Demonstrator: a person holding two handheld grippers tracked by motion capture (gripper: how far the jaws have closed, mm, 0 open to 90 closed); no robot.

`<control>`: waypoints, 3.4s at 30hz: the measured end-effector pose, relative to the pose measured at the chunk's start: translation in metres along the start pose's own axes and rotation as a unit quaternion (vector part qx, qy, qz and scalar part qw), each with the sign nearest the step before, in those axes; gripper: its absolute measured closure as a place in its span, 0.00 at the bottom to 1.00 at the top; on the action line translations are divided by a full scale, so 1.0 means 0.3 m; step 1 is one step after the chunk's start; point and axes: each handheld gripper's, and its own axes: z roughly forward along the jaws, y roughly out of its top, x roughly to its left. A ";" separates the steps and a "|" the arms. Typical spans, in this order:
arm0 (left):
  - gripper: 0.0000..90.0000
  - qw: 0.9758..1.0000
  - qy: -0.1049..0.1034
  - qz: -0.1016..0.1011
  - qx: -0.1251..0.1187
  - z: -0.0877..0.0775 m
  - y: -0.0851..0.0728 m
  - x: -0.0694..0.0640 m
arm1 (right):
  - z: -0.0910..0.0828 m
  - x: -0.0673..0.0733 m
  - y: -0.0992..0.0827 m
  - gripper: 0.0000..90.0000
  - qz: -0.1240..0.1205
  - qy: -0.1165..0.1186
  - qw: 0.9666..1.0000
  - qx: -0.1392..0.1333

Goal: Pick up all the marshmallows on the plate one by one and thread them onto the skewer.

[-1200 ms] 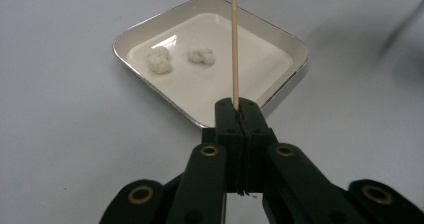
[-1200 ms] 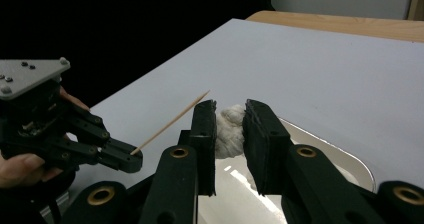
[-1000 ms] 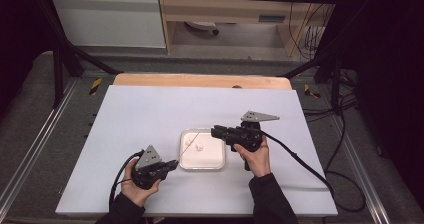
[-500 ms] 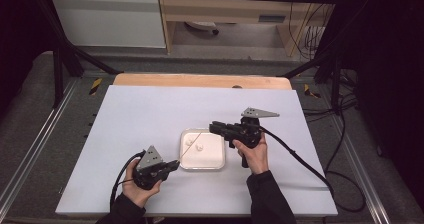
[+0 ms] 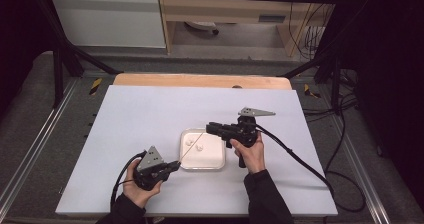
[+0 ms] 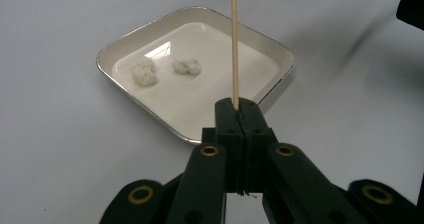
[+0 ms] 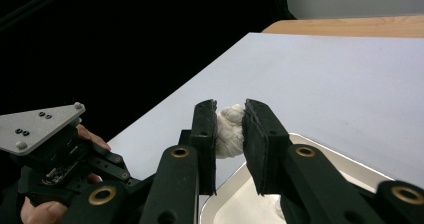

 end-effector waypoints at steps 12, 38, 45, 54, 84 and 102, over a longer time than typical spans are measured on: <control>0.99 1.000 -0.001 0.003 -0.004 -0.002 0.002 -0.004 | 0.013 -0.003 -0.009 0.84 0.007 0.011 1.000 0.004; 0.99 1.000 0.001 0.025 0.002 0.004 -0.004 -0.013 | 0.020 0.012 -0.029 0.90 0.013 0.057 0.998 0.017; 0.99 0.999 0.007 0.032 -0.008 -0.004 -0.002 -0.021 | 0.019 0.019 -0.031 0.90 0.021 0.073 0.997 0.008; 0.99 0.999 0.009 0.037 -0.002 0.000 -0.002 -0.025 | 0.027 0.020 -0.042 0.91 0.019 0.075 0.997 0.014; 0.99 0.999 0.017 0.041 0.008 0.007 -0.001 -0.040 | 0.037 0.036 -0.069 0.91 0.013 0.077 0.997 0.021; 0.99 0.999 0.021 0.036 0.012 0.011 -0.002 -0.039 | 0.042 0.040 -0.081 0.91 0.006 0.072 0.997 0.028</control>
